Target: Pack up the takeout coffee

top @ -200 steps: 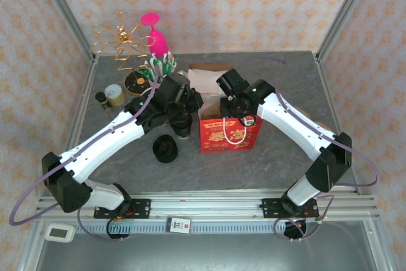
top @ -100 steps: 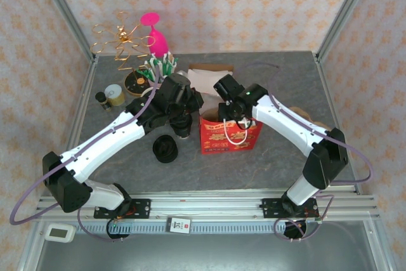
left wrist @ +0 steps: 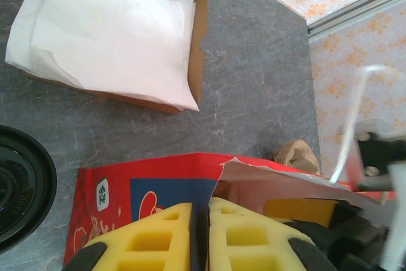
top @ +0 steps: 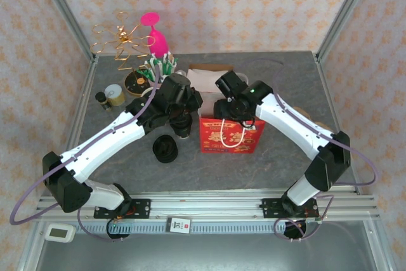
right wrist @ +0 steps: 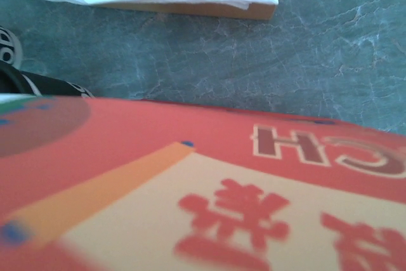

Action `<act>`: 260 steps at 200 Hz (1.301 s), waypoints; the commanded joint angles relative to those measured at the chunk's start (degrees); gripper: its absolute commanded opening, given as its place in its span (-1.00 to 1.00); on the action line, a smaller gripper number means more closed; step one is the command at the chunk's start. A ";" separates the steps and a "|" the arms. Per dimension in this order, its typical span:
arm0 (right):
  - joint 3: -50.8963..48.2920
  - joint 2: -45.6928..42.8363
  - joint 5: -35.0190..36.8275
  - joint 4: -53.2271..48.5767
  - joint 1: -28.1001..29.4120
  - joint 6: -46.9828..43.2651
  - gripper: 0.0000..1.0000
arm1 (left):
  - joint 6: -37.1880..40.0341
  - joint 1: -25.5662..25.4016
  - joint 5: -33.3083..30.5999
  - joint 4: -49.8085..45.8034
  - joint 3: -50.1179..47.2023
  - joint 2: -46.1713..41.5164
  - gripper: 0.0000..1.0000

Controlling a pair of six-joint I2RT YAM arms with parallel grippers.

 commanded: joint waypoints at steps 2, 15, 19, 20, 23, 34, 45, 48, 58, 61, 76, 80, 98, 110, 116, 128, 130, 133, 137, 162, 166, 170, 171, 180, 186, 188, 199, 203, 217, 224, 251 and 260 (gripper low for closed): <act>3.47 -3.12 2.53 -3.88 0.20 -0.13 0.66 | 0.81 -0.79 -2.09 0.01 1.58 0.35 -0.72; 4.64 -3.55 2.47 -4.20 0.14 -0.01 0.74 | 1.12 -0.98 -3.04 -0.76 2.33 0.72 -0.72; 4.93 -3.70 2.33 -4.29 0.14 0.02 0.76 | 1.16 -1.07 -3.47 -0.93 2.53 0.91 -0.72; 5.04 -3.72 2.30 -4.29 0.14 -0.01 0.77 | 1.20 -1.07 -3.60 -0.99 2.55 0.94 -0.72; 5.23 -3.79 2.22 -4.27 0.14 0.01 0.79 | 1.27 -1.08 -3.82 -1.17 2.73 1.04 -0.72; 6.07 -4.10 2.17 -4.28 0.18 -0.04 0.87 | 1.38 -1.24 -3.78 -1.14 2.98 1.39 -0.72; 7.12 -4.17 2.52 -4.47 0.14 -0.12 0.94 | 1.42 -1.42 -3.53 -0.64 3.08 1.89 -0.72; 7.49 -4.17 2.66 -4.59 0.14 -0.25 0.96 | 1.42 -1.43 -3.54 -0.60 3.13 1.94 -0.72; 8.59 -4.07 3.74 -5.40 0.14 -0.56 1.00 | 1.34 -1.52 -3.55 -0.53 3.43 2.28 -0.72; 8.98 -3.94 4.29 -5.74 0.10 -0.52 1.00 | 1.45 -1.58 -3.50 -0.34 3.56 2.38 -0.72; 10.26 -3.64 7.14 -7.16 -0.02 -0.96 0.99 | 1.56 -1.86 -3.04 1.17 4.17 2.75 -0.72; 10.40 -3.57 7.74 -7.28 -0.16 -1.07 0.99 | 1.56 -1.98 -2.80 1.48 4.50 3.00 -0.72; 11.19 -3.73 8.77 -7.81 -1.36 -1.22 0.99 | 1.85 -2.47 -2.74 2.21 5.79 3.82 -0.65; 11.52 -3.96 8.87 -7.99 -2.07 -1.15 0.99 | 2.03 -2.43 -3.38 1.95 6.34 4.36 -0.58; 11.73 -4.11 8.87 -8.01 -2.23 -1.19 0.99 | 2.21 -2.46 -3.72 1.76 6.30 4.57 -0.54; 12.28 -4.42 8.56 -8.06 -2.23 -1.26 0.99 | 2.50 -2.34 -3.61 1.64 6.34 4.84 -0.36; 12.36 -4.43 8.53 -8.12 -2.23 -1.20 0.99 | 2.57 -2.38 -3.48 1.69 6.34 4.84 -0.34; 12.50 -4.52 8.39 -8.11 -2.17 -1.12 0.99 | 2.71 -2.39 -3.35 1.72 6.30 4.87 -0.31; 12.72 -4.52 8.14 -8.16 -2.23 -1.15 0.99 | 2.88 -2.40 -3.29 1.73 6.48 4.80 -0.28; 14.73 -4.79 6.99 -9.02 -2.01 -1.25 0.99 | 4.88 -2.12 -5.02 0.46 7.95 3.46 -0.11; 15.06 -4.79 6.84 -9.11 -1.85 -1.26 0.99 | 5.28 -1.92 -5.39 0.17 8.12 3.09 -0.08; 15.49 -4.79 6.57 -9.25 -1.68 -1.24 0.99 | 5.60 -1.79 -5.70 -0.18 8.26 2.61 -0.05; 15.59 -4.79 6.53 -9.28 -1.65 -1.21 0.99 | 5.66 -1.78 -5.77 -0.26 8.27 2.50 -0.04; 16.69 -4.62 6.43 -9.77 -1.00 -0.97 0.99 | 6.43 -1.45 -6.19 -0.35 8.23 1.28 0.00; 17.67 -4.40 6.56 -10.21 -0.46 -0.77 0.99 | 6.81 -1.20 -6.27 -0.44 8.03 0.41 0.03; 18.06 -4.32 6.62 -10.37 -0.25 -0.68 0.99 | 6.97 -1.11 -6.28 -0.43 7.97 0.13 0.05; 19.98 -3.75 6.78 -11.38 0.63 -0.14 0.99 | 7.88 -0.54 -6.23 -1.02 7.80 -1.57 0.12; 20.72 -3.55 6.61 -11.56 0.95 -0.08 0.99 | 8.12 -0.35 -6.42 -1.32 7.62 -2.15 0.13; 23.18 -2.76 6.25 -12.38 2.10 0.57 0.99 | 9.26 0.35 -7.76 -2.42 6.66 -4.73 0.16; 24.78 -2.30 6.49 -12.99 2.99 0.99 0.99 | 9.81 0.87 -8.15 -2.75 5.93 -6.15 0.17; 33.75 2.27 8.70 -15.49 8.54 3.08 0.99 | 12.51 2.77 -12.06 -7.02 4.86 -10.67 0.18; 37.31 5.07 9.63 -16.90 10.73 3.53 0.99 | 13.50 3.11 -14.08 -8.74 4.60 -12.24 0.18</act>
